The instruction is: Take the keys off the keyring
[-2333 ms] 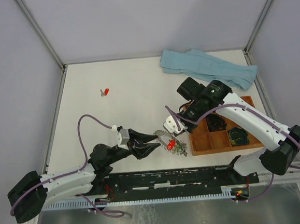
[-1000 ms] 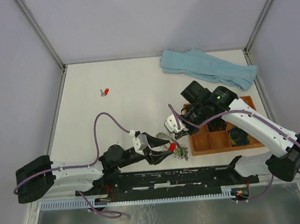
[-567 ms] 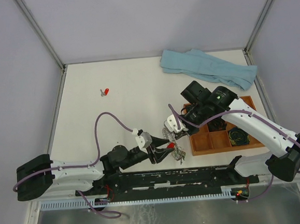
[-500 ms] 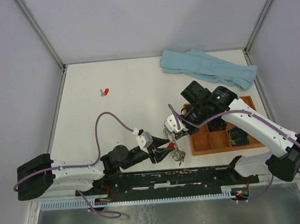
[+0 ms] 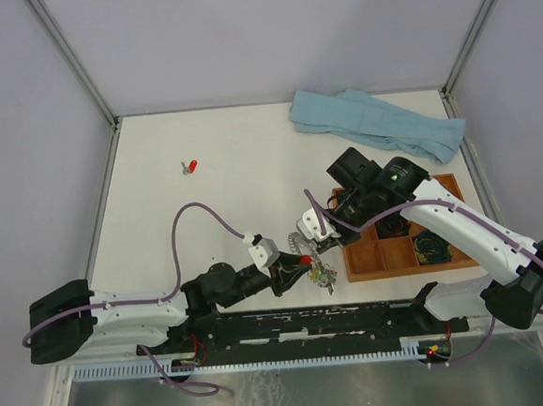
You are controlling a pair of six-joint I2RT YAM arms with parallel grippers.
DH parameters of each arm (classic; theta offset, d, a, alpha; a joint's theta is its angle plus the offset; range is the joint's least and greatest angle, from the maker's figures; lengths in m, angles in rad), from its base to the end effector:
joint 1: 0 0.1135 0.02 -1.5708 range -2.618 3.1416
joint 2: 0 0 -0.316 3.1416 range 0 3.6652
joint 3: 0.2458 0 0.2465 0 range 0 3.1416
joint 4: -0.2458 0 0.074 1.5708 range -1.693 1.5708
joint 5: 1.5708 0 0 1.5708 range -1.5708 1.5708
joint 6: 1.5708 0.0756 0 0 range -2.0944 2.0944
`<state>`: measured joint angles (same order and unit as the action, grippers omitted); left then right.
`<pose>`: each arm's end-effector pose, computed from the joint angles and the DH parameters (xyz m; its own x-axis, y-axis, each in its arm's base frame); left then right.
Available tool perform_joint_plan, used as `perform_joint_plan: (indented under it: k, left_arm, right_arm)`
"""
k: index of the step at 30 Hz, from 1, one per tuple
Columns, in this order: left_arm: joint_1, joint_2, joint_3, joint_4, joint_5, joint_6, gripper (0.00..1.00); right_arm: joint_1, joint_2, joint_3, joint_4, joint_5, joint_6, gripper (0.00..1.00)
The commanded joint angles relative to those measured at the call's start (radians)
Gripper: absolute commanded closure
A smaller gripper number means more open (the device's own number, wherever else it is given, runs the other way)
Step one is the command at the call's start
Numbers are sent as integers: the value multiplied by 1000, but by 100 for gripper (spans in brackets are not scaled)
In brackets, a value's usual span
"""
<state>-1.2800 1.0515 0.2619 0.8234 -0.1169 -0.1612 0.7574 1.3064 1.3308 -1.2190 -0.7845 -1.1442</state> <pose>0.0724 -0.2112 0.2653 -0.1378 -0.0956 -0.9858 0.9077 0.3861 -0.1643 0.1245 0.1912 0.3657 0.3347 -0.5702 -0.7502 -0.8945 -0.4427 -0.0626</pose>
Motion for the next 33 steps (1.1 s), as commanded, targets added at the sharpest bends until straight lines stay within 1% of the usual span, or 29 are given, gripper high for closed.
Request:
perform_joint_plan:
  k: [1,4,7,13,17,20,21,23,25,27,33]
  left_arm:
    - [-5,-66,26,-24,-50,42,66]
    - [-5,-100,23,-48,-57,55,73]
    - [-5,-115,18,-55,-53,68,78]
    - [-5,-111,21,-55,-20,96,96]
    - [-5,-129,12,-59,-19,102,97]
    - [-5,-148,7,-63,-14,104,97]
    - [-6,-153,4,-62,-10,108,94]
    - [-6,-156,3,-57,-9,115,81]
    - [-5,-154,7,-46,-8,128,74]
    - [-5,-144,18,-33,-2,147,71]
    - [-6,-69,52,23,30,151,68]
  right_arm:
    - [2,-12,10,38,-36,17,99]
    - [2,-4,12,38,-34,18,99]
    - [2,-1,13,37,-36,20,99]
    - [2,4,13,38,-36,23,99]
    - [3,2,13,39,-37,24,99]
    - [2,2,14,36,-38,24,99]
    - [2,2,14,35,-40,24,99]
    - [3,0,16,33,-46,24,99]
    - [2,0,16,33,-51,24,99]
    - [2,1,14,34,-54,24,99]
    - [2,7,14,38,-52,32,99]
